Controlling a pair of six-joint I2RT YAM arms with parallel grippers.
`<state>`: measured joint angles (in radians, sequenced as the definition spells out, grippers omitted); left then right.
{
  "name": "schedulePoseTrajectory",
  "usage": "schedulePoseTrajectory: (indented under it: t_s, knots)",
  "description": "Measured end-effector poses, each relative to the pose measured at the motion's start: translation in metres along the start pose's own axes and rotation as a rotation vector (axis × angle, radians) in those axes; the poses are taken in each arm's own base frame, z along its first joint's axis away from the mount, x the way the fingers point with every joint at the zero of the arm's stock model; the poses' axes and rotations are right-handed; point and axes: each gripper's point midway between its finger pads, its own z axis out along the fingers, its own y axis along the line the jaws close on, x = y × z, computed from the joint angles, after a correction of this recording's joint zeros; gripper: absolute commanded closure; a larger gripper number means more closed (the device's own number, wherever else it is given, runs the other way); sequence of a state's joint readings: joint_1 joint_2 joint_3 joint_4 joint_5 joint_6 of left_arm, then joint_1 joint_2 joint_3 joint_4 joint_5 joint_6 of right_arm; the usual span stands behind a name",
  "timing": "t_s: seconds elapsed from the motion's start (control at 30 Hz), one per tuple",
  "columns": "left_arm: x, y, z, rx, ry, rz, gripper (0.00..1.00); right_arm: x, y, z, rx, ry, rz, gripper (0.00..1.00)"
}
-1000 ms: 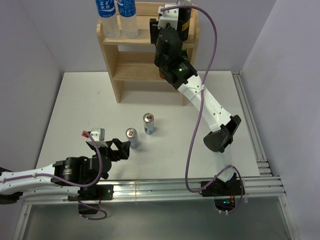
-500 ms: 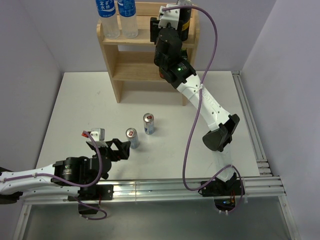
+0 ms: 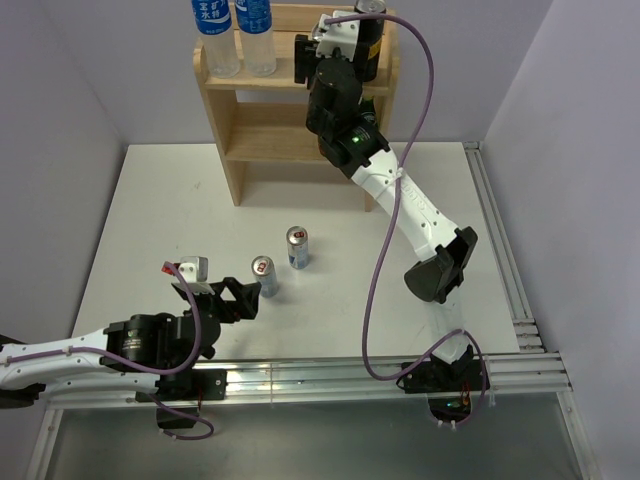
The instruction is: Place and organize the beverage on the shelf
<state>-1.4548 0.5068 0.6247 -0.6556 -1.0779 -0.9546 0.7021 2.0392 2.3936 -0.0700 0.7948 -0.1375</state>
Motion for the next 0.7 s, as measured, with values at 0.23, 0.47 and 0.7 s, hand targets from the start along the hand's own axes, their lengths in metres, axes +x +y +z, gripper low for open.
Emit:
schedulePoseTrajectory:
  t_s: [0.23,0.47,0.7]
  knots:
    - [0.000,0.000,0.000,0.001,0.001,0.000,0.03,0.011,0.005,0.003,0.000,0.012,-0.008,0.09]
    - [0.000,0.000,0.000,0.002,0.001,0.000,0.03,0.015,0.004,0.006,0.003,0.016,-0.012,0.09]
    - [0.001,-0.001,-0.001,0.005,0.002,0.001,0.04,0.016,0.003,0.009,0.007,0.012,-0.009,0.10]
